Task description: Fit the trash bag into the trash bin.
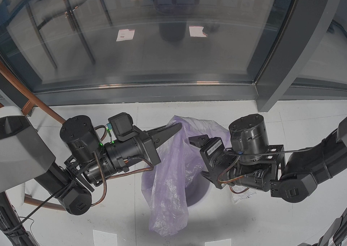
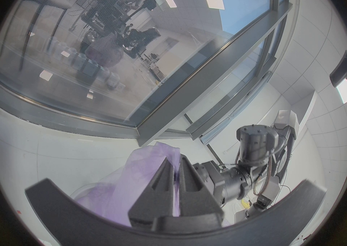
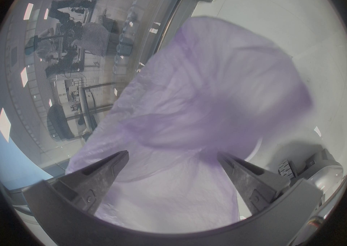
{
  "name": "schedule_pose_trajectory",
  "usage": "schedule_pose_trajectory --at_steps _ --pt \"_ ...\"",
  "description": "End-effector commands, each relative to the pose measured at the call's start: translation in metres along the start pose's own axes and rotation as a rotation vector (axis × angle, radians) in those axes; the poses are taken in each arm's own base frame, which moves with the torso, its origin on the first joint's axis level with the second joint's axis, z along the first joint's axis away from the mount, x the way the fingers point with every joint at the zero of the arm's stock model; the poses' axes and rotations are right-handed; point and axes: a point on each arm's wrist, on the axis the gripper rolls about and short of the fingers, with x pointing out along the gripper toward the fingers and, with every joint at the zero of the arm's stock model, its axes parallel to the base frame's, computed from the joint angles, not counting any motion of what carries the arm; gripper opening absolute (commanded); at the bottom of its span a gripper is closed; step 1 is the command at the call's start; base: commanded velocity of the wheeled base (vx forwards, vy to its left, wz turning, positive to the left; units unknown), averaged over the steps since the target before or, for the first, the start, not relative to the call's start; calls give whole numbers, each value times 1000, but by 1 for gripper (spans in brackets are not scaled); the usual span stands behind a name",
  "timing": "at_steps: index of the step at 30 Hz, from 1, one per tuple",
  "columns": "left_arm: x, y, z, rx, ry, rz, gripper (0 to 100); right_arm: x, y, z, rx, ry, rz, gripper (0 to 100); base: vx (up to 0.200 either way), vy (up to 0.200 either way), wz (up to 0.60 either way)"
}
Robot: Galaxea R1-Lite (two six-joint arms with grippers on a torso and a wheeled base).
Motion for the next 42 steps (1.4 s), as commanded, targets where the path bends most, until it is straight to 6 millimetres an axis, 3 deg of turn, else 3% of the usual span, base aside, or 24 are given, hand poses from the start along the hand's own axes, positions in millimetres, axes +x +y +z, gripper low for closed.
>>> schedule_pose_trajectory --at_steps 1,11,15,25,26,36,42 --pt "-1 -1 1 1 -5 -2 0 6 -4 6 8 -17 -19 100 0 0 0" --pt "-1 -4 1 0 -2 -9 0 23 -13 27 37 -71 -59 100 0 0 0" --pt "-4 -10 -10 -20 42 -29 0 33 -14 20 28 -61 -64 100 0 0 0" --pt "-4 -16 -16 -28 62 -38 0 35 -14 17 22 -73 -68 100 0 0 0" --pt "-5 -16 -16 -28 64 -38 0 35 -14 17 21 -73 -68 0 0 0 0" --pt "-15 -22 -16 -33 75 -37 0 31 -14 27 12 -99 -67 0 0 0 0" --pt "-25 -23 -22 -49 112 -21 0 2 -9 29 -30 -98 -47 0 0 0 0"
